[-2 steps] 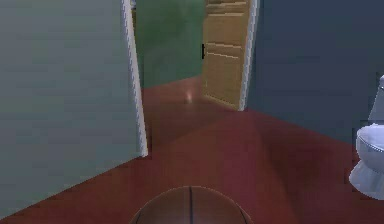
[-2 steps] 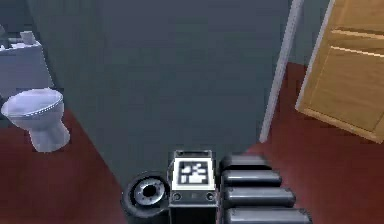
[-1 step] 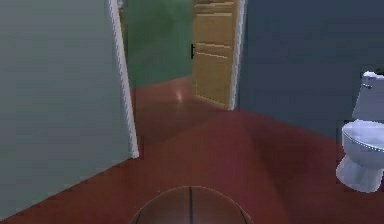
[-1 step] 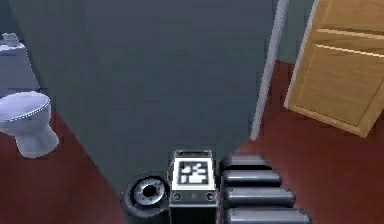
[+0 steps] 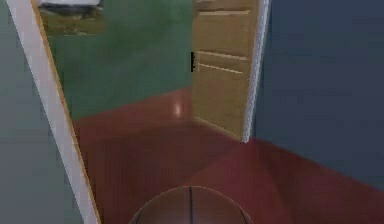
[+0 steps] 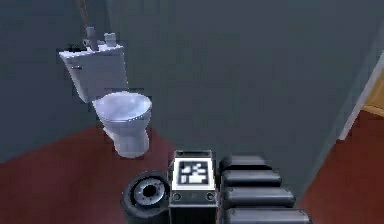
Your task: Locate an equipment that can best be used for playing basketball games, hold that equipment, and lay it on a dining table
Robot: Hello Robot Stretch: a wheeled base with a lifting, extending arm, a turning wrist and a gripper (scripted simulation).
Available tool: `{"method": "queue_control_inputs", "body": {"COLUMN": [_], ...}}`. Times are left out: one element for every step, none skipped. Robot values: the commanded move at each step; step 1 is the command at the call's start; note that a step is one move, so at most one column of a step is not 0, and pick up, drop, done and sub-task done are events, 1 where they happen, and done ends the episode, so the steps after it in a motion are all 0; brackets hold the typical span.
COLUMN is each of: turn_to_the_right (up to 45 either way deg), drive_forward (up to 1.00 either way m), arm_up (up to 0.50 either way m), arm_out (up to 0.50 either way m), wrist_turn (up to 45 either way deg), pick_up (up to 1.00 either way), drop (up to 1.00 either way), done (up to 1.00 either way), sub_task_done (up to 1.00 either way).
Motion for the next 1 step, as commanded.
{"method": "queue_control_inputs", "body": {"turn_to_the_right": [0.0], "drive_forward": [0.65], "arm_up": [0.00], "arm_out": [0.00], "wrist_turn": [0.0], "pick_up": [0.00], "drop": [0.00], "done": [0.00], "sub_task_done": [0.00]}}
